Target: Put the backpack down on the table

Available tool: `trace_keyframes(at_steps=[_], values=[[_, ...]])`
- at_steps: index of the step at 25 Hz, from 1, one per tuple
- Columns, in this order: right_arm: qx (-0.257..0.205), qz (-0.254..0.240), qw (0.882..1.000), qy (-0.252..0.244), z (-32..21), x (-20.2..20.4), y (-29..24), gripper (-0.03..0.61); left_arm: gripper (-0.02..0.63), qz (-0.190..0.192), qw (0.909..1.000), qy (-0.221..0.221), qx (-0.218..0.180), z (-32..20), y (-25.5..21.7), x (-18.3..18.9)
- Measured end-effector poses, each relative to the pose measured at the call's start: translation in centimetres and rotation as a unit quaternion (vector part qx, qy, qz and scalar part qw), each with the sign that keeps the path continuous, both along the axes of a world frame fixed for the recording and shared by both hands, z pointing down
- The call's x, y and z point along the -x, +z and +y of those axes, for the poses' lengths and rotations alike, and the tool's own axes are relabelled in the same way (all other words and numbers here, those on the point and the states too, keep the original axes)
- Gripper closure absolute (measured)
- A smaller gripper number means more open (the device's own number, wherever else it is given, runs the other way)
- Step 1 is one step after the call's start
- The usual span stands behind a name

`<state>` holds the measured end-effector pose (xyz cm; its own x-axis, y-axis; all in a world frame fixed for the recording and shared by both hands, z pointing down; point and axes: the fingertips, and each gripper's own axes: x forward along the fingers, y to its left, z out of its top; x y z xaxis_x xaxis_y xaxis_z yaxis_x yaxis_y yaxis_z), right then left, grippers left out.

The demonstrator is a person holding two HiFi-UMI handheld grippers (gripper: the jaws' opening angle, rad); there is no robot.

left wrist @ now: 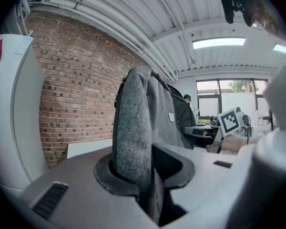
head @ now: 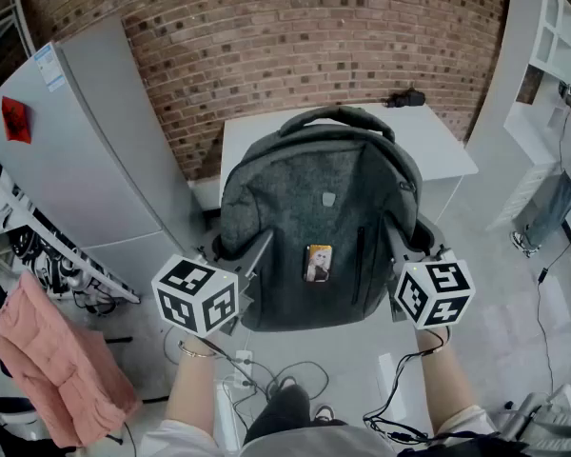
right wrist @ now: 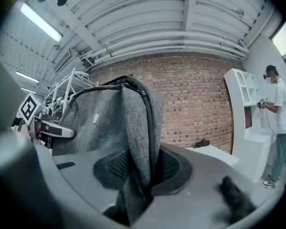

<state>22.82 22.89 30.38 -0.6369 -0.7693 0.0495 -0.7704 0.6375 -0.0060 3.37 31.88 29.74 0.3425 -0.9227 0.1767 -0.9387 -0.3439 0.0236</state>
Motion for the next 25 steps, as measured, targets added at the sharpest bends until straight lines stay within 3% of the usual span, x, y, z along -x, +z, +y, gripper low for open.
trace_keyframes(at_steps=[4, 10, 16, 25], values=[[0.022, 0.005, 1.0, 0.006, 8.0, -1.2, 1.2, 0.465, 0.502, 0.0, 0.9999, -0.007, 0.012, 7.5, 1.1, -0.9], [0.013, 0.006, 0.999, 0.028, 13.7, -0.7, -0.5, 0.465, 0.5, 0.003, 0.9999, 0.01, -0.002, 12.0, -0.2, 0.2], [0.0, 0.018, 1.0, 0.026, 16.6, 2.2, -2.2, 0.464, 0.5, 0.02, 0.9995, 0.02, -0.014, 14.9, -1.1, 3.1], [0.012, -0.001, 0.999, 0.046, 17.7, 4.6, -2.2, 0.459, 0.5, 0.003, 0.9987, 0.046, -0.021, 15.2, -1.7, 5.8]])
